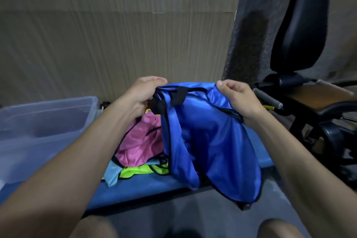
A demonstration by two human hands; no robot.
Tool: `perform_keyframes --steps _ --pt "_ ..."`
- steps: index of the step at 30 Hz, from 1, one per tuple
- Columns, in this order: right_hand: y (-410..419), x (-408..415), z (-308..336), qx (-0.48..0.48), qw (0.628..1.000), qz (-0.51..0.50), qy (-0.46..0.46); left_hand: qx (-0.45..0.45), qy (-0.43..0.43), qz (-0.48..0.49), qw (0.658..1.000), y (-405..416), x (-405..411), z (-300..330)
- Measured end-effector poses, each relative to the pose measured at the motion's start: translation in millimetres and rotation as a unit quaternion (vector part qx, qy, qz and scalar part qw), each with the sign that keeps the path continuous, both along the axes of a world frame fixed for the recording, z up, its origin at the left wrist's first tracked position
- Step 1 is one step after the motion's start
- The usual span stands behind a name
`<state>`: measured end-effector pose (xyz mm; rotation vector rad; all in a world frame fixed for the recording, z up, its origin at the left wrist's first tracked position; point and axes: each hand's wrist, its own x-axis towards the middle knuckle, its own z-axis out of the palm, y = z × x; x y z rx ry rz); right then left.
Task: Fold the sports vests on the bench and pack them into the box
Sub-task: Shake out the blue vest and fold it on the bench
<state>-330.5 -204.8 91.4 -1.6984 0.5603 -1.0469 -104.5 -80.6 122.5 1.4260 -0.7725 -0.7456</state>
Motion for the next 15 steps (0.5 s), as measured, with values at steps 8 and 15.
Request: perform_keyframes --steps 8,15 --pt "-35.5 46.7 -41.9 0.143 0.987 -0.030 0.065 0.054 0.111 0.028 0.992 -32.6 50.9 -60.3" --pt "-73.7 66.7 -126.1 0.003 0.931 -0.235 0.278 0.012 -0.145 0.105 0.984 -26.3 56.7 -129.6"
